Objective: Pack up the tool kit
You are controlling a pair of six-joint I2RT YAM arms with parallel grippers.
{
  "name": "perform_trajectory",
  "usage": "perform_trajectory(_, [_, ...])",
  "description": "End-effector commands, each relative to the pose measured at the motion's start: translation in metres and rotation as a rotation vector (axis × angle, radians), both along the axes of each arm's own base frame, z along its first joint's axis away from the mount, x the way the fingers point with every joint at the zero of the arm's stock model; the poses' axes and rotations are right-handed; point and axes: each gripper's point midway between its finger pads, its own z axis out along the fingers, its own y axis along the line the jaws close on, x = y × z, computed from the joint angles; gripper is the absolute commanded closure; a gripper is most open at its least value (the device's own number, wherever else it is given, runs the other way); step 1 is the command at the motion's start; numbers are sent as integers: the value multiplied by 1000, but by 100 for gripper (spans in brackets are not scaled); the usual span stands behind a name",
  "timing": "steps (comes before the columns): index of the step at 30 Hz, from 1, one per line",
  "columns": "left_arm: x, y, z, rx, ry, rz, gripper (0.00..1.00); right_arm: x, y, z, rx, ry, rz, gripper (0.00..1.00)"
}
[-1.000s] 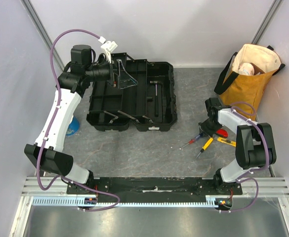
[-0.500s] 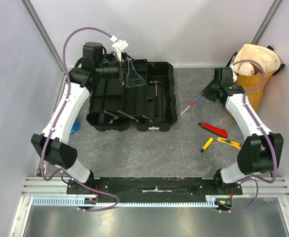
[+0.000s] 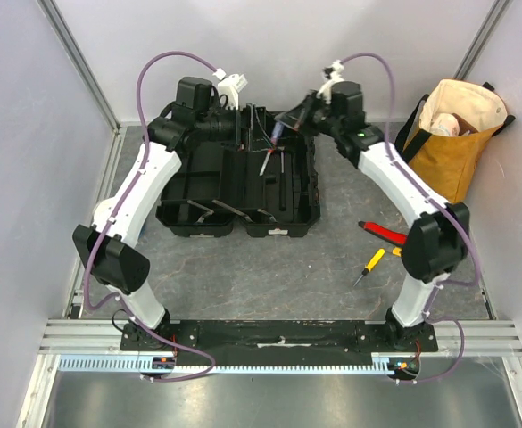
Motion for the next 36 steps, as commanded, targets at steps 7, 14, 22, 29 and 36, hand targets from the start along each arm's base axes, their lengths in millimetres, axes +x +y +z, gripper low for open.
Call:
perform_trajectory(7, [33, 115, 15, 264, -119, 681, 25, 13, 126, -21, -75, -124, 202, 100])
perform_trajectory(14, [25, 134, 33, 229, -176, 755, 24, 13, 155, -68, -141, -66, 219, 98])
perform_trajectory(22, [23, 133, 33, 218, -166, 728, 24, 10, 156, -99, -231, -17, 169, 64])
perform_trajectory(29, [27, 131, 35, 207, -166, 704, 23, 14, 137, -95, -288, -7, 86, 50])
perform_trajectory(36, [35, 124, 41, 184, -171, 660, 23, 10, 93, -49, -308, -35, -44, 51])
